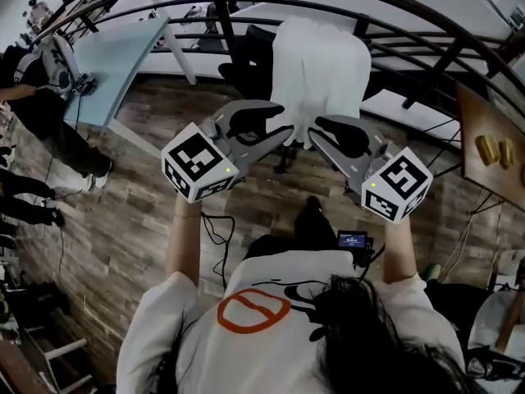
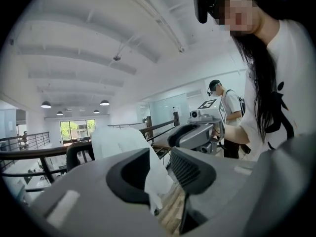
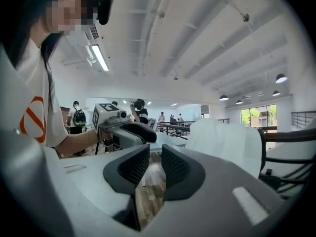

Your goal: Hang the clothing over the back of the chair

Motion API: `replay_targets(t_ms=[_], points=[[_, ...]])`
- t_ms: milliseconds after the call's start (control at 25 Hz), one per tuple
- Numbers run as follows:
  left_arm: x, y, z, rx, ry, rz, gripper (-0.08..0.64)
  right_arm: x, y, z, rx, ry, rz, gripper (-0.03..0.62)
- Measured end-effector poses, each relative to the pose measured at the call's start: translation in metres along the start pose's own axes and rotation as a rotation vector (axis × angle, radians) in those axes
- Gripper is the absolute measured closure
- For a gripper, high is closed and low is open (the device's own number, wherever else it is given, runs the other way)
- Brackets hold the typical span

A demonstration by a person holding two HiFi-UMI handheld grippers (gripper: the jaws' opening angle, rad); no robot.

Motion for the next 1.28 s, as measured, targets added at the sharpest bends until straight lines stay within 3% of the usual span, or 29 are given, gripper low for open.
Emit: replay_targets(t_ms=[160,440,800,960,1280], points=[[0.027,0.002,0.035,0.004,-0.052,0.0,0.314,0.023,-0.018,-0.034,0.054,0.04,-0.041,0.492],[0.061,-0.006,0.093,-0.009,-0.234,0.076,0.314,0.045,-0.051,-0.076,0.106,0.088,-0.052,0.494],[0.061,-0.006,0.148,-0.069,-0.297,0.05,0.314,0.066,-0.085,-0.09,0.143,0.103,-0.053,0.494],[0.055,0.004,0.188,-0.087,-0.342,0.077,0.314,0.074,-0.121,-0.105,0.172,0.113,-0.052,0.492],[0.047,0.031,0.279,-0.114,-0.362,0.051,0.314,0.105,-0.204,-0.132,0.196,0.152,-0.043,0.492]])
Point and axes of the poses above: the fingertips, and each gripper's own axes: y forward along the fingers, z to its right, x out of its underside, the point moved 8 cm from there along -y, backward along the fingers, and after that the axes turned 2 degrees about y, right-handed, at the moved point
